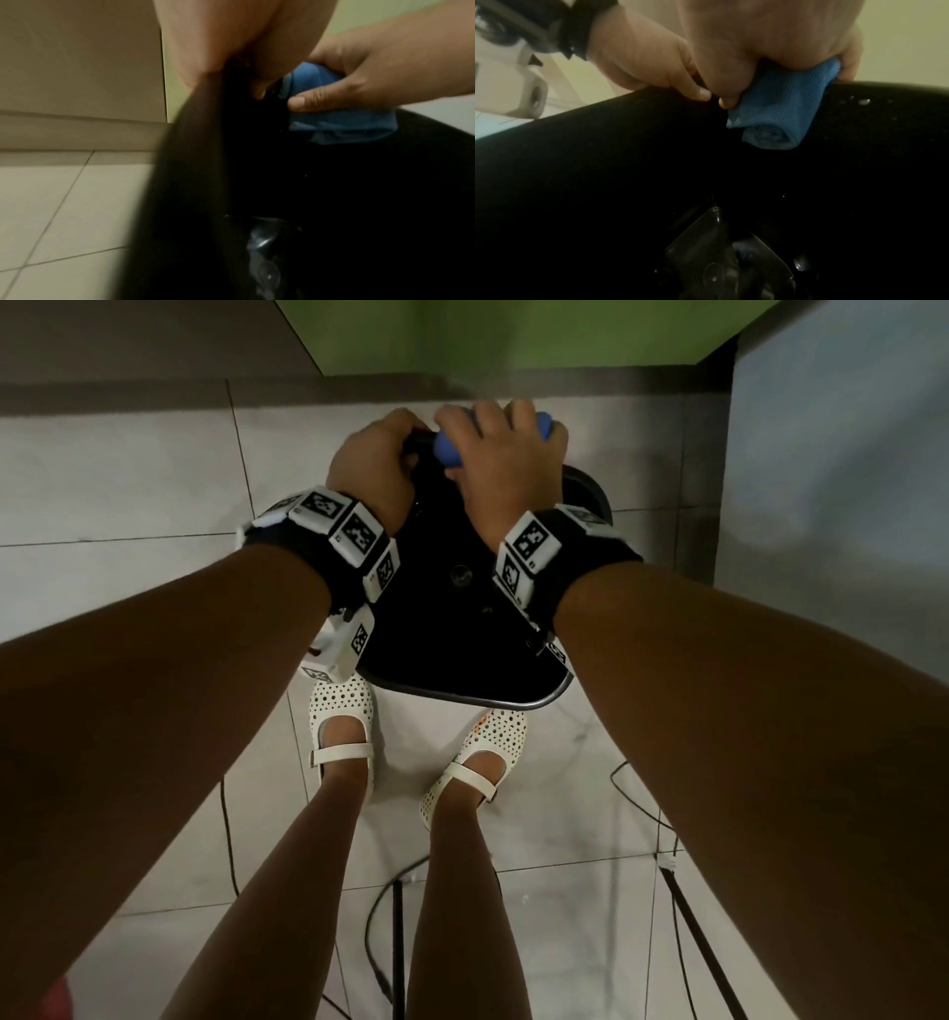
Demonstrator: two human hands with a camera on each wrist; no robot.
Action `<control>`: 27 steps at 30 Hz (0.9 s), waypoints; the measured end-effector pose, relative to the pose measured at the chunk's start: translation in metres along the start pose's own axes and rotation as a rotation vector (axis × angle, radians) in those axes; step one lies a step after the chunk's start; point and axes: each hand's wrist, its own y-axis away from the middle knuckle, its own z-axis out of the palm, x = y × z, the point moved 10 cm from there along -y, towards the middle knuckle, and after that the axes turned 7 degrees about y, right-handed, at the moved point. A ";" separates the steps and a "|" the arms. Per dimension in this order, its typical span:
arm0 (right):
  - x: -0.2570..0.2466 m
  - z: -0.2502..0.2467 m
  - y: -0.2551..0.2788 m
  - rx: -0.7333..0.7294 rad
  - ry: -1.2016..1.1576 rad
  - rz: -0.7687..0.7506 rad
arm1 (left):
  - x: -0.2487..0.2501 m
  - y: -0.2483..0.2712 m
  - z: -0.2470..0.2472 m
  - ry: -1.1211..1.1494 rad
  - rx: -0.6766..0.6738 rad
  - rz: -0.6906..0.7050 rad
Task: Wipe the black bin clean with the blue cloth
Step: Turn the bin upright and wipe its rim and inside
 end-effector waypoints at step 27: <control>0.101 0.062 0.137 -0.102 -0.830 0.972 | -0.026 0.021 0.001 0.150 0.153 -0.065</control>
